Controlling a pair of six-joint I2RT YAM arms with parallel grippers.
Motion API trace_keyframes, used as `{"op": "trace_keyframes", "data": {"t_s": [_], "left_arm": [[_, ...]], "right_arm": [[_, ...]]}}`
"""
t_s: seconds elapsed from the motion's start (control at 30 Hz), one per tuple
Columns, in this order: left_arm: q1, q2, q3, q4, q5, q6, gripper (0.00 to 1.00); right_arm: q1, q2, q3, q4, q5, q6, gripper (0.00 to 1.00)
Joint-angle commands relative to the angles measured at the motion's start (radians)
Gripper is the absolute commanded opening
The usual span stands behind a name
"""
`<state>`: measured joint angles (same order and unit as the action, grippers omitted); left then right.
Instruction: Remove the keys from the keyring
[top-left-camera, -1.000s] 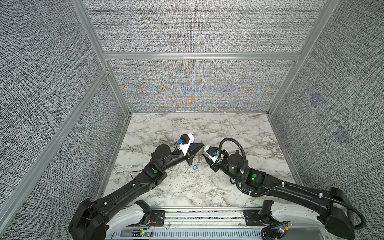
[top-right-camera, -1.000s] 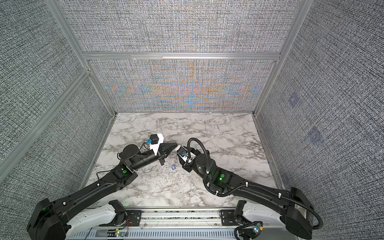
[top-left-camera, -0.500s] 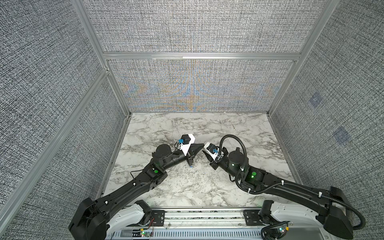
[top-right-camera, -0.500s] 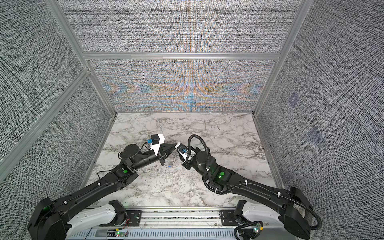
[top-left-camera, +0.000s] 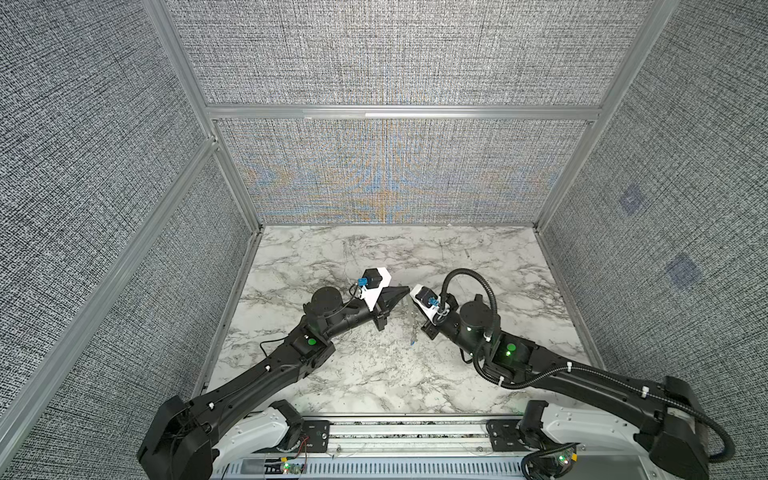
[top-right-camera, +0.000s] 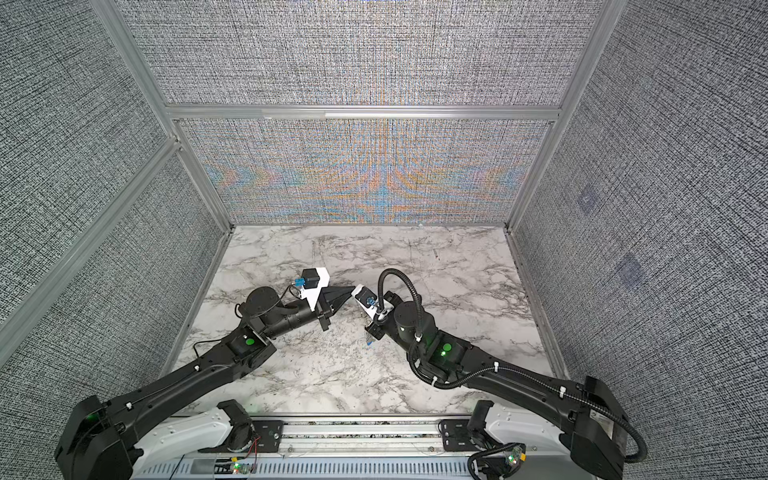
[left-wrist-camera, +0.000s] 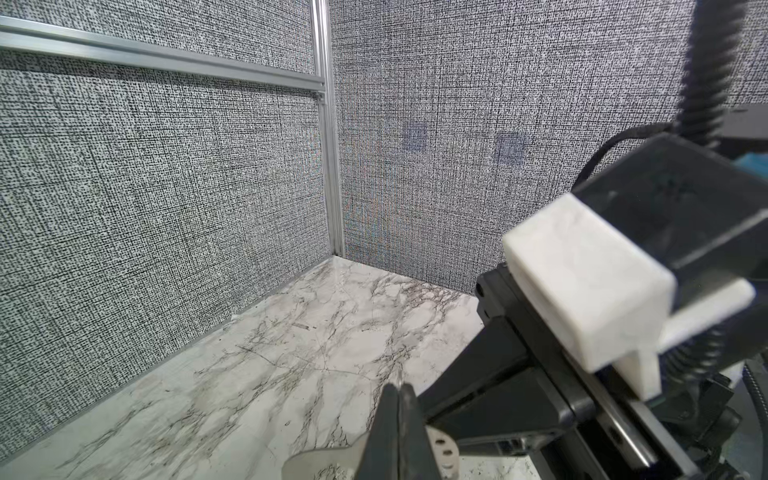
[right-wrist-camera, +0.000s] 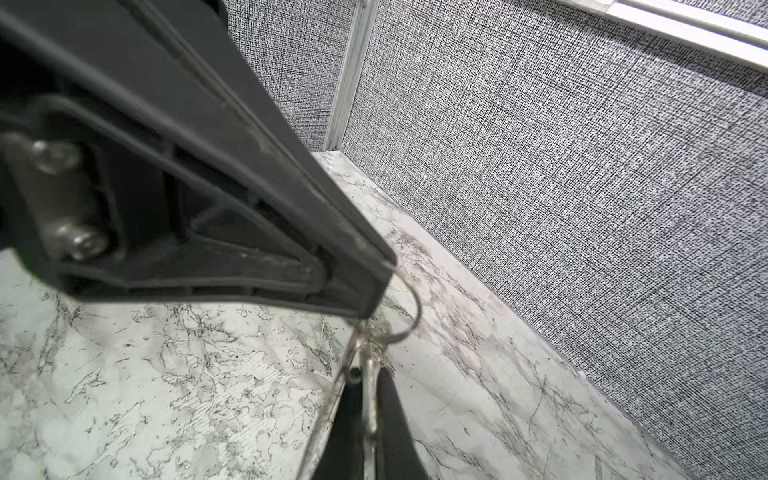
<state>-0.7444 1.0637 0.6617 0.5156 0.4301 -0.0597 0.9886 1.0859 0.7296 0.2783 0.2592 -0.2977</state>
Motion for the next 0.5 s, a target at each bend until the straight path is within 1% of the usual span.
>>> {"op": "trace_keyframes", "data": {"t_s": [0.0, 0.33, 0.47], "left_arm": [[-0.001, -0.006, 0.016, -0.031, 0.019, 0.036, 0.0], [-0.001, -0.006, 0.057, -0.141, 0.048, 0.12, 0.0], [-0.001, -0.003, 0.075, -0.189, 0.048, 0.157, 0.0]], "right_arm": [[0.001, -0.016, 0.001, -0.018, 0.022, -0.016, 0.0], [-0.004, -0.046, 0.04, -0.104, 0.048, -0.069, 0.0], [-0.007, -0.062, 0.056, -0.139, 0.041, -0.09, 0.0]]}}
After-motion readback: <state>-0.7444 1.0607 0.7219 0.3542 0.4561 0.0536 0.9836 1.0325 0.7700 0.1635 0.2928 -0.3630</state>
